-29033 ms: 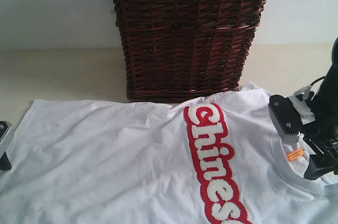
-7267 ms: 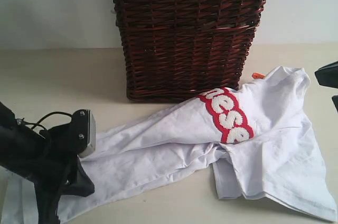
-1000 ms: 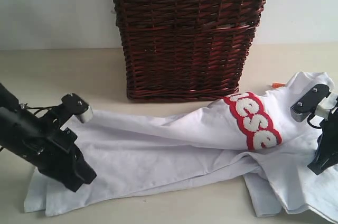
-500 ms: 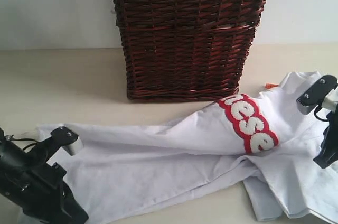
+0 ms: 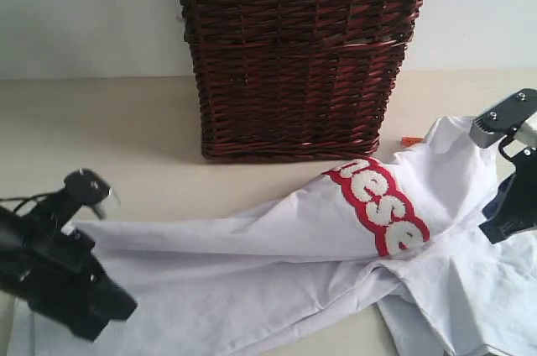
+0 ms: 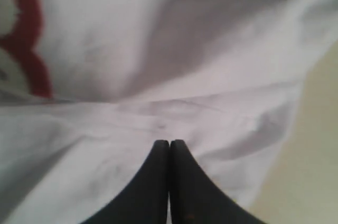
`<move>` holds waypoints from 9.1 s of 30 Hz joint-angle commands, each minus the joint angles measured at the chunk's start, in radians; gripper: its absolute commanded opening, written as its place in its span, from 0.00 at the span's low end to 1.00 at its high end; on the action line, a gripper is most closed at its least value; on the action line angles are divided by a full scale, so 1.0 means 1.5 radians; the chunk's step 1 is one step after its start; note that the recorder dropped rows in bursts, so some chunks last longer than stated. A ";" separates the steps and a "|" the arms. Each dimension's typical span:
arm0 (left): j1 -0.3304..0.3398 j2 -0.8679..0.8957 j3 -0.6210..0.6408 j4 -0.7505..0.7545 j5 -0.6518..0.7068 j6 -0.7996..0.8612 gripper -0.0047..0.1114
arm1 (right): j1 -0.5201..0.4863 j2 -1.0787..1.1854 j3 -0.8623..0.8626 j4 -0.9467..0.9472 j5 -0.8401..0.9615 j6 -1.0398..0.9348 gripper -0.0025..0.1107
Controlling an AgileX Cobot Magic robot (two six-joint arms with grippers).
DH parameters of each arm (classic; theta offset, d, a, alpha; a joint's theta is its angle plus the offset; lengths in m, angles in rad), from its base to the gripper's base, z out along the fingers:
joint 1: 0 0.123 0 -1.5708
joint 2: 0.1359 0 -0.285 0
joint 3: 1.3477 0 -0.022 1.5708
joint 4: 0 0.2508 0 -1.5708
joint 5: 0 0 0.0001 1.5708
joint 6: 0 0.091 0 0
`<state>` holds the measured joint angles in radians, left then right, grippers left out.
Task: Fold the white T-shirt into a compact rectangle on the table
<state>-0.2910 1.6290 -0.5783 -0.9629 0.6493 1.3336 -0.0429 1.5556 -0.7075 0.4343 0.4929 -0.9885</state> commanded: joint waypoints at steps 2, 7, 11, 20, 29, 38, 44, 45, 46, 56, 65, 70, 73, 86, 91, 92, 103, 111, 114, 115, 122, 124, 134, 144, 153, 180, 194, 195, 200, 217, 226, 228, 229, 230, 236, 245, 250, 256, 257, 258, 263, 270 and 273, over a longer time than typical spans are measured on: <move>-0.002 -0.010 -0.084 -0.062 -0.004 0.006 0.04 | -0.002 0.029 0.002 0.251 0.148 -0.306 0.02; -0.048 0.056 -0.144 -0.067 0.000 0.078 0.04 | -0.002 0.066 0.002 0.391 0.115 -0.410 0.02; -0.114 0.105 -0.198 -0.085 0.008 0.084 0.04 | -0.002 0.108 0.002 0.398 0.184 -0.445 0.02; -0.225 0.281 -0.421 -0.104 0.005 0.064 0.04 | -0.002 0.179 0.002 0.375 0.147 -0.441 0.02; -0.226 0.309 -0.506 -0.108 0.175 -0.053 0.04 | -0.002 0.195 0.003 0.368 0.124 -0.431 0.02; -0.284 0.336 -0.506 -0.102 0.211 -0.053 0.04 | -0.002 0.207 0.003 0.366 0.111 -0.434 0.02; -0.299 0.371 -0.506 -0.083 0.162 -0.053 0.04 | -0.002 0.207 0.003 0.311 0.113 -0.409 0.02; -0.299 0.372 -0.506 -0.080 0.148 -0.054 0.04 | -0.002 0.207 0.003 0.306 0.116 -0.403 0.02; -0.298 0.372 -0.506 -0.076 0.135 -0.054 0.04 | -0.002 0.207 0.003 0.304 0.120 -0.402 0.02; -0.293 0.375 -0.516 0.002 0.027 -0.054 0.04 | -0.002 0.207 0.003 0.297 0.143 -0.402 0.02; -0.278 0.409 -0.516 0.041 -0.014 -0.049 0.04 | -0.002 0.207 0.003 0.294 0.146 -0.402 0.02; -0.271 0.414 -0.525 0.060 -0.100 -0.032 0.04 | -0.002 0.207 0.003 0.292 0.146 -0.402 0.02; -0.252 0.415 -0.546 0.060 -0.114 -0.032 0.04 | -0.002 0.207 0.003 0.292 0.146 -0.402 0.02; -0.201 0.422 -0.593 0.057 0.122 -0.060 0.04 | -0.002 0.207 0.003 0.275 0.157 -0.402 0.02; -0.212 0.422 -0.586 0.057 0.252 -0.084 0.04 | -0.002 0.207 0.003 0.268 0.156 -0.402 0.02; -0.212 0.422 -0.586 0.058 0.274 -0.096 0.04 | -0.002 0.207 0.003 0.267 0.156 -0.402 0.02; -0.212 0.414 -0.561 0.078 0.317 -0.128 0.04 | -0.002 0.180 0.002 0.255 0.148 -0.402 0.02; -0.211 0.307 -0.576 0.081 0.255 -0.102 0.04 | -0.002 0.035 0.002 0.250 0.155 -0.421 0.02; -0.229 0.344 -0.576 0.067 0.208 -0.071 0.04 | -0.002 -0.018 0.002 0.247 0.023 -0.324 0.02; -0.234 0.354 -0.576 0.065 0.211 -0.072 0.04 | -0.002 -0.016 0.002 0.247 -0.006 -0.285 0.02; -0.279 0.390 -0.576 0.078 0.204 -0.073 0.04 | -0.002 0.112 0.002 0.229 -0.228 -0.252 0.02; -0.279 0.401 -0.576 0.077 0.204 -0.073 0.04 | -0.002 0.141 0.002 0.227 -0.246 -0.255 0.02; -0.279 0.425 -0.576 0.077 0.225 -0.105 0.04 | -0.002 0.232 0.002 0.227 -0.392 -0.281 0.02; -0.279 0.426 -0.576 0.077 0.258 -0.109 0.04 | -0.002 0.242 0.002 0.235 -0.433 -0.281 0.02; -0.278 0.414 -0.576 0.077 0.295 -0.131 0.04 | -0.002 0.114 0.002 0.235 -0.278 -0.279 0.02; -0.224 0.395 -0.575 0.308 0.073 -0.140 0.04 | -0.002 0.180 0.003 0.267 0.063 -0.300 0.02; -0.224 0.418 -0.575 0.296 0.223 -0.138 0.04 | -0.002 0.196 0.003 -0.056 0.018 -0.054 0.02; -0.224 0.418 -0.575 0.296 0.226 -0.138 0.04 | -0.002 0.196 0.003 -0.068 0.015 -0.039 0.02; -0.224 0.407 -0.575 0.295 0.208 -0.138 0.04 | -0.002 0.177 0.002 -0.056 0.023 -0.074 0.02; -0.231 0.260 -0.554 0.265 0.246 -0.355 0.04 | -0.002 -0.050 0.002 0.107 0.190 -0.118 0.02; -0.231 0.260 -0.457 0.320 0.225 -0.328 0.04 | -0.002 -0.051 0.002 0.117 0.199 -0.125 0.02; -0.231 0.260 -0.431 0.348 0.215 -0.316 0.04 | -0.002 -0.051 0.002 0.119 0.199 -0.125 0.02; -0.231 0.260 -0.415 0.361 0.208 -0.315 0.04 | -0.002 -0.051 0.002 0.119 0.199 -0.125 0.02; -0.231 0.260 -0.404 0.369 0.203 -0.314 0.04 | -0.002 -0.051 0.002 0.119 0.199 -0.125 0.02; -0.230 0.260 -0.350 0.392 0.193 -0.274 0.04 | -0.002 -0.068 0.002 0.119 0.210 -0.125 0.02; -0.164 0.260 -0.297 0.465 0.191 -0.271 0.04 | -0.002 -0.128 0.002 0.113 0.261 -0.127 0.02; -0.128 0.260 -0.297 0.488 0.154 -0.264 0.04 | -0.002 -0.135 0.002 0.113 0.277 -0.127 0.02; -0.125 0.255 -0.297 0.491 0.153 -0.260 0.04 | -0.002 -0.136 0.002 0.107 0.312 -0.127 0.02; -0.125 0.248 -0.297 0.490 0.161 -0.263 0.04 | -0.002 -0.136 0.002 0.103 0.317 -0.127 0.02; -0.125 0.238 -0.297 0.489 0.167 -0.265 0.04 | -0.002 -0.136 0.002 0.098 0.319 -0.127 0.02; -0.125 0.150 -0.297 0.465 0.174 -0.305 0.04 | -0.002 -0.136 0.002 0.090 0.313 -0.127 0.02; -0.125 0.020 -0.297 0.396 0.178 -0.341 0.04 | -0.002 -0.136 0.002 0.090 0.313 -0.127 0.02; -0.125 0.009 -0.297 0.382 0.172 -0.340 0.04 | -0.002 -0.136 0.002 0.090 0.313 -0.129 0.02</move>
<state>-0.4790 1.6595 -1.0249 -0.3615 0.9112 0.8332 -0.0427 1.3632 -0.7074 0.5721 0.9622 -1.1717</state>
